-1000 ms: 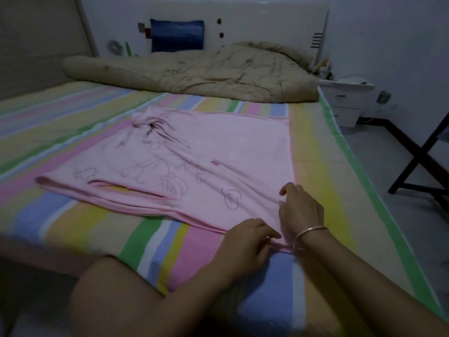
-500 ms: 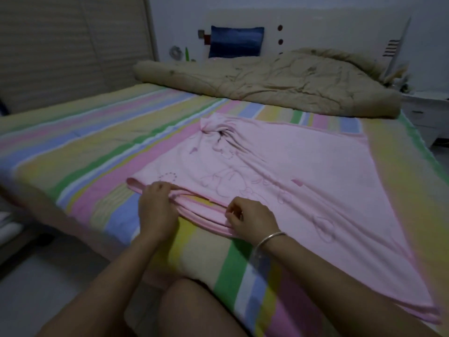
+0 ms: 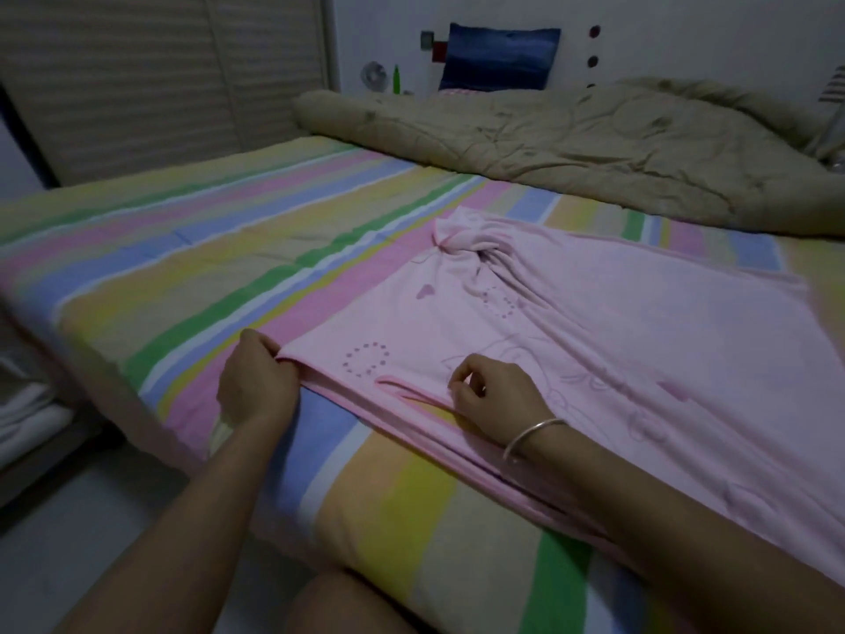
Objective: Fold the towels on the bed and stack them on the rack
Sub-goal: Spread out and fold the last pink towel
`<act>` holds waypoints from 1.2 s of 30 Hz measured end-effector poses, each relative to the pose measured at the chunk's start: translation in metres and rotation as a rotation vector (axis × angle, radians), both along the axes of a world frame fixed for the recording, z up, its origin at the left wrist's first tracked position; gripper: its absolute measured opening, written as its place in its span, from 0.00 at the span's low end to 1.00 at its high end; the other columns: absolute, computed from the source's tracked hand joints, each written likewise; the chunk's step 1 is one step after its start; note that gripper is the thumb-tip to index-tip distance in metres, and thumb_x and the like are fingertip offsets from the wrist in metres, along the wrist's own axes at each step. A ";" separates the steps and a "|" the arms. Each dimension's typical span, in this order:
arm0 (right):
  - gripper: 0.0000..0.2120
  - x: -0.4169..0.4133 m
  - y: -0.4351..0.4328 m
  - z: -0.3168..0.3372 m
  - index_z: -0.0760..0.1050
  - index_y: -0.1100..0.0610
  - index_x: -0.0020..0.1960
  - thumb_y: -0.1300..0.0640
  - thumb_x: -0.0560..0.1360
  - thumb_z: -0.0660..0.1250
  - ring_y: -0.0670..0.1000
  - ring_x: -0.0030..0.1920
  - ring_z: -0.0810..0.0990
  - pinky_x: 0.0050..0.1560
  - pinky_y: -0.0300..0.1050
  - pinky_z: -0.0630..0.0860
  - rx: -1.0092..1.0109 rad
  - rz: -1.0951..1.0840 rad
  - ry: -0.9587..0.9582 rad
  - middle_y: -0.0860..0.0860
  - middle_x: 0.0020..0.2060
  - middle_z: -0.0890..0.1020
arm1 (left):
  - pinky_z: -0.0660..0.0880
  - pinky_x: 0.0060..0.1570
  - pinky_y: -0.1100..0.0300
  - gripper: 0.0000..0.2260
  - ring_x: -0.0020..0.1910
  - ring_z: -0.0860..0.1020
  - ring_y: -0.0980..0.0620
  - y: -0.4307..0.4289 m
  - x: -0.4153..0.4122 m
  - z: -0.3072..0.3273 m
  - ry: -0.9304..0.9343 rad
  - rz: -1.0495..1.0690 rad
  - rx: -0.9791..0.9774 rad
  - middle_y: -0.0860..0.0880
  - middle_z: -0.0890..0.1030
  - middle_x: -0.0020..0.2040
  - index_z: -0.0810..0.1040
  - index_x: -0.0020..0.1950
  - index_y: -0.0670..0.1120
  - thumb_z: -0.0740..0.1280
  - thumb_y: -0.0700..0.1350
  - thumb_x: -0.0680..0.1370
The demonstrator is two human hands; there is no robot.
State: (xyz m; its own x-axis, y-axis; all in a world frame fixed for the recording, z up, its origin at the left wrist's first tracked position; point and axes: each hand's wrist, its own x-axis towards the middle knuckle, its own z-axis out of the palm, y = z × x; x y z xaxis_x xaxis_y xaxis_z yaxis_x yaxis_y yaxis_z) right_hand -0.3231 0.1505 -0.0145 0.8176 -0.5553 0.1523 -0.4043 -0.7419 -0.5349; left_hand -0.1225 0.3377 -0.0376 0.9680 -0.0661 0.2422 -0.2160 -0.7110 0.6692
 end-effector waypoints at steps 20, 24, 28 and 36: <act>0.04 -0.053 -0.163 0.015 0.78 0.47 0.43 0.55 0.73 0.65 0.53 0.47 0.80 0.47 0.44 0.75 -0.034 -0.343 0.035 0.48 0.43 0.83 | 0.67 0.57 0.48 0.19 0.52 0.75 0.41 -0.087 -0.070 0.025 -0.276 -0.189 -0.146 0.46 0.82 0.50 0.82 0.47 0.50 0.54 0.42 0.67; 0.05 -0.075 -0.201 0.003 0.79 0.50 0.48 0.56 0.75 0.64 0.54 0.52 0.78 0.49 0.46 0.74 -0.064 -0.394 0.052 0.50 0.48 0.81 | 0.70 0.54 0.50 0.15 0.48 0.77 0.45 -0.160 -0.122 0.023 -0.188 -0.443 -0.088 0.49 0.82 0.46 0.81 0.45 0.51 0.57 0.43 0.68; 0.12 -0.065 -0.227 0.003 0.77 0.53 0.55 0.49 0.74 0.67 0.56 0.57 0.77 0.55 0.46 0.73 -0.004 -0.437 0.078 0.52 0.53 0.81 | 0.70 0.57 0.52 0.10 0.53 0.77 0.47 -0.212 -0.144 0.015 -0.091 -0.616 -0.014 0.49 0.81 0.51 0.81 0.51 0.49 0.62 0.41 0.74; 0.23 -0.034 -0.263 0.017 0.78 0.69 0.55 0.49 0.80 0.60 0.60 0.57 0.79 0.53 0.44 0.71 0.437 -0.409 0.209 0.62 0.53 0.81 | 0.68 0.55 0.56 0.12 0.56 0.75 0.48 -0.269 -0.130 0.013 -0.057 -0.655 0.073 0.49 0.80 0.54 0.79 0.56 0.49 0.62 0.40 0.76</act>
